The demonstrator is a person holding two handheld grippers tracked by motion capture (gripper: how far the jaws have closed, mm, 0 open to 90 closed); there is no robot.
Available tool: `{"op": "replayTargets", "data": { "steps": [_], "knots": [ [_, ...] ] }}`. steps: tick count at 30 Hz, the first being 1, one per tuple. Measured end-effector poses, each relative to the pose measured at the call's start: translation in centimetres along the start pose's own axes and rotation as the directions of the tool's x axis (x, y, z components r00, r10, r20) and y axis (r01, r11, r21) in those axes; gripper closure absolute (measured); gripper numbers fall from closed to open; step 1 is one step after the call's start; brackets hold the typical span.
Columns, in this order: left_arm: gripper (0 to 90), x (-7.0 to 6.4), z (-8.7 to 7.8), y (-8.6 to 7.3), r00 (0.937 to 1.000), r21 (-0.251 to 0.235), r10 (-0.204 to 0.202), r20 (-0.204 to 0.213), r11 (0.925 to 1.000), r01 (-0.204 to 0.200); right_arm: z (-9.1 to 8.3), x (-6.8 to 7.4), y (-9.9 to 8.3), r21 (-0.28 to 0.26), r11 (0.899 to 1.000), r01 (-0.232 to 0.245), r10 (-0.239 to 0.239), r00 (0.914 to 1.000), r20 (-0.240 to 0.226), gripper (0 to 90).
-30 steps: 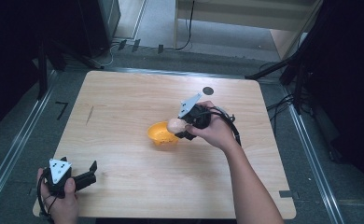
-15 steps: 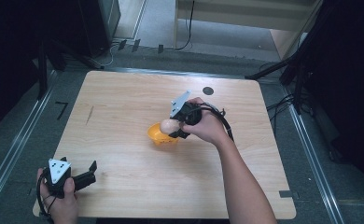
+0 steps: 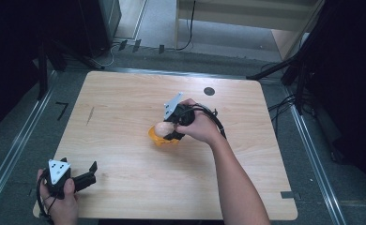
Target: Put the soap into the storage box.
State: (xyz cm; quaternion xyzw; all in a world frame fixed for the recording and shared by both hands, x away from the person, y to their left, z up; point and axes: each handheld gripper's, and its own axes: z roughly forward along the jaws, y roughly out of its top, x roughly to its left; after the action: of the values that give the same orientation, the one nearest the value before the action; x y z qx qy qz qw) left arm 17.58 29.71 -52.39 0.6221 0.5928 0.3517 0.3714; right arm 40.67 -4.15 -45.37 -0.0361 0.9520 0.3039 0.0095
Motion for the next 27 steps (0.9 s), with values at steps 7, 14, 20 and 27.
{"op": "replayTargets", "data": {
  "steps": [7, 14, 20, 27],
  "knots": [
    [0.0, 0.1, 0.0, 0.0, 1.0, 0.006, 0.0, 0.004, 1.0, 0.0, 0.9, -0.4, 0.5, 0.042, 0.999, 0.007, -0.006, 0.9996, -0.028, 33.4],
    [0.0, 0.2, 0.0, 0.0, 0.9998, 0.004, -0.017, 0.013, 0.9999, 0.017, 1.1, -0.9, 0.6, 0.066, 0.998, 0.01, -0.008, 0.9994, -0.034, 33.3],
    [0.0, 0.2, 0.0, 0.0, 0.9997, 0.003, -0.017, 0.015, 0.9998, 0.017, 1.3, -1.1, 0.3, 0.074, 0.997, -0.002, 0.006, 0.9986, -0.053, 33.3],
    [0.0, 0.3, 0.0, 0.0, 0.9997, 0.003, -0.018, 0.015, 0.9998, 0.018, 1.3, -1.3, 0.3, 0.071, 0.997, -0.008, 0.011, 0.9989, -0.045, 32.9]
  ]
}}
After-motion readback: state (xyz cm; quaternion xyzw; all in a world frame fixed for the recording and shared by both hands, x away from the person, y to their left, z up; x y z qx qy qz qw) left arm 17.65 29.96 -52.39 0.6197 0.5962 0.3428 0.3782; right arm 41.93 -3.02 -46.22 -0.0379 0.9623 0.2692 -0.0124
